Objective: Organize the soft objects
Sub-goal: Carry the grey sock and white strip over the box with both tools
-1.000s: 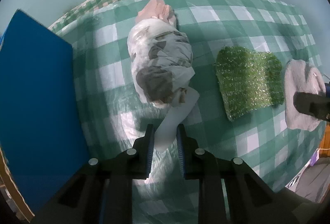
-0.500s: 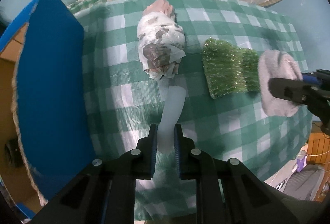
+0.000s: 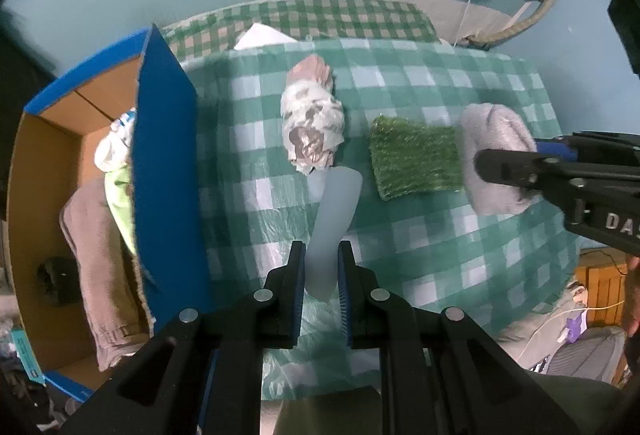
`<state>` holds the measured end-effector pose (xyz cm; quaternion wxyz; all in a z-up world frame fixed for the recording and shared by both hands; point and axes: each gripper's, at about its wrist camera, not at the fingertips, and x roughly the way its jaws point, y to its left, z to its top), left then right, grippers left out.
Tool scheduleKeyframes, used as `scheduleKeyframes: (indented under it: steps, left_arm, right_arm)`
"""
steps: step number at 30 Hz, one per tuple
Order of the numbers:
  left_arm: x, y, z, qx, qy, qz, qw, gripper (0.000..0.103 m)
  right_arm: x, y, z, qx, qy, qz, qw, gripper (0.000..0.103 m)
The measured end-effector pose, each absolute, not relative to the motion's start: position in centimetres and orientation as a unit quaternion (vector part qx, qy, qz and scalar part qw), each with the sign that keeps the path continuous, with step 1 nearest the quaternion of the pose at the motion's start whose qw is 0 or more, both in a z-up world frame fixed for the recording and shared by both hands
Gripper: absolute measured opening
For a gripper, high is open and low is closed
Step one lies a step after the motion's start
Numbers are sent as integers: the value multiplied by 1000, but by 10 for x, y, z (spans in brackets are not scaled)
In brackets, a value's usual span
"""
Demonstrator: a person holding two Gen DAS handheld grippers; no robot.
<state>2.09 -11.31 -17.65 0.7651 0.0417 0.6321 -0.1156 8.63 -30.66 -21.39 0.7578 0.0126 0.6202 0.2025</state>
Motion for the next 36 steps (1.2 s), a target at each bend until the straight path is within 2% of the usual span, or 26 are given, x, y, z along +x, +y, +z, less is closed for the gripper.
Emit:
scheduleKeyframes:
  steps: [36]
  left_arm:
    - [20,-27,-105,-26,578,-65,813,15]
  right_arm:
    - [81,-235,-142,-38,578,275,767,23]
